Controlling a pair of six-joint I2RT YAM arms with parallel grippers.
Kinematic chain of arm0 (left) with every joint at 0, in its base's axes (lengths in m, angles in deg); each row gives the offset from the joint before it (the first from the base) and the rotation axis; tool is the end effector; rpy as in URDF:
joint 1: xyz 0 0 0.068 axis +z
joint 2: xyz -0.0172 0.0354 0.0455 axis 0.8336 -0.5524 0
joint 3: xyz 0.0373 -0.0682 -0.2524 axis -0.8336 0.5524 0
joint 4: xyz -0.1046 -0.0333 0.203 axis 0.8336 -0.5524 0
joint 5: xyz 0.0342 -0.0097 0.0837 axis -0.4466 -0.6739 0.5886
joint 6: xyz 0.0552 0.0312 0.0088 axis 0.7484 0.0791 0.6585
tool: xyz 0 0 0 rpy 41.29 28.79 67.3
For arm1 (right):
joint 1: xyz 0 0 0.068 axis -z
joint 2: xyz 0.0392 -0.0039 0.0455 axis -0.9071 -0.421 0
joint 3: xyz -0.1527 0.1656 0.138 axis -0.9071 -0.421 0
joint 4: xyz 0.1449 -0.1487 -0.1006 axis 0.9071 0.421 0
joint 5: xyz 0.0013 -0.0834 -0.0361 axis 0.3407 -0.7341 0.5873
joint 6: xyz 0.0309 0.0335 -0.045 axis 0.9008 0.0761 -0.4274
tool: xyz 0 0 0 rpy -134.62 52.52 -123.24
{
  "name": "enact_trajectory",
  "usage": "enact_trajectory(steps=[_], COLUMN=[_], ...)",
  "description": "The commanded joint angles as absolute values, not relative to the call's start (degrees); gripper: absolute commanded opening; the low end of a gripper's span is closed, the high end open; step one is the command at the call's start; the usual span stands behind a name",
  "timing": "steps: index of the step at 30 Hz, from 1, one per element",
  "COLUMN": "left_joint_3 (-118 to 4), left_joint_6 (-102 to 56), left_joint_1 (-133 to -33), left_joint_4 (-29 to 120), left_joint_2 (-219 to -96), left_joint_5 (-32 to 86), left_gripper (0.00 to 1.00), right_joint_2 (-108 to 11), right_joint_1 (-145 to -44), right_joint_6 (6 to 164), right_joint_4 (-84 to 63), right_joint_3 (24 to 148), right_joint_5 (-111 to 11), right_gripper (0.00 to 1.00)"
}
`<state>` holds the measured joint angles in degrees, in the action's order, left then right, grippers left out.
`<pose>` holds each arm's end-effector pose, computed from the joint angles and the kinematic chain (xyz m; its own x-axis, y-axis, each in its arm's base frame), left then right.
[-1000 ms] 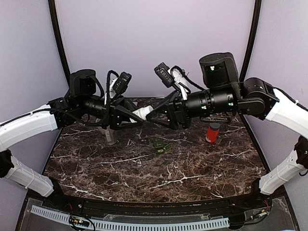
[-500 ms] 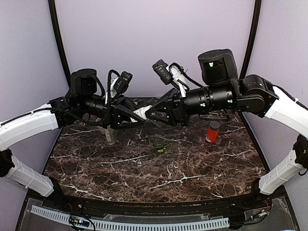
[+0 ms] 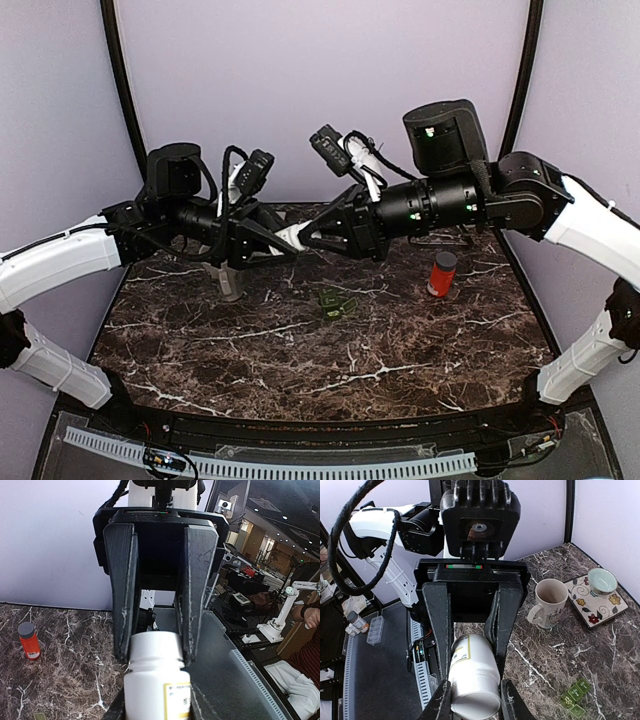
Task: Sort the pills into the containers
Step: Screw the lid of the pill bottle onto the pill bottle.
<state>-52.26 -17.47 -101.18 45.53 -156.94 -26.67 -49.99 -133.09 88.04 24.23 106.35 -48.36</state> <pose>0.1606 -0.2206 0.3824 -0.1607 0.0926 -0.9827 0.9431 -0.2792 -0.1805 0.1024 0.2758 0.4280 -0.3055 -0.3021 -0.9030 -0.9339 0.2799 0.2223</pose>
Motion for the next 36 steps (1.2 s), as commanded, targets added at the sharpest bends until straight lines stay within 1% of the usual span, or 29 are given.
enact_trajectory(steps=[1,7,15,21,25,29,36], left_joint_3=[-53.6,-51.1,-47.5,-45.3,-42.3,-39.6,-37.0], left_joint_6=[-17.3,-16.6,-11.2,0.0,4.3,8.4,19.1], left_joint_1=[-100.9,-101.1,-103.5,-110.6,-114.2,-116.5,-121.6], left_joint_4=[46.5,50.2,55.8,57.4,62.7,68.4,76.1], left_joint_2=[-156.3,-154.5,-150.6,-148.5,-147.2,-146.3,-147.8], left_joint_5=[-25.8,-21.6,-9.4,8.2,20.3,29.1,40.6], left_gripper=[0.0,0.0,0.0,0.0,0.0,0.0,0.0], right_joint_2=[-50.9,-53.2,-58.0,-61.7,-63.8,-64.8,-65.9], right_joint_1=[-133.9,-133.9,-133.6,-132.9,-132.6,-132.1,-130.1], right_joint_6=[90.3,95.3,103.8,109.6,112.7,115.5,120.5], right_joint_4=[22.8,23.0,24.5,25.4,27.1,28.1,27.4], right_joint_3=[108.4,110.5,116.1,119.5,121.8,123.1,121.9], right_joint_5=[-45.5,-44.7,-44.4,-43.8,-44.7,-45.1,-44.2], right_gripper=[0.0,0.0,0.0,0.0,0.0,0.0,0.0])
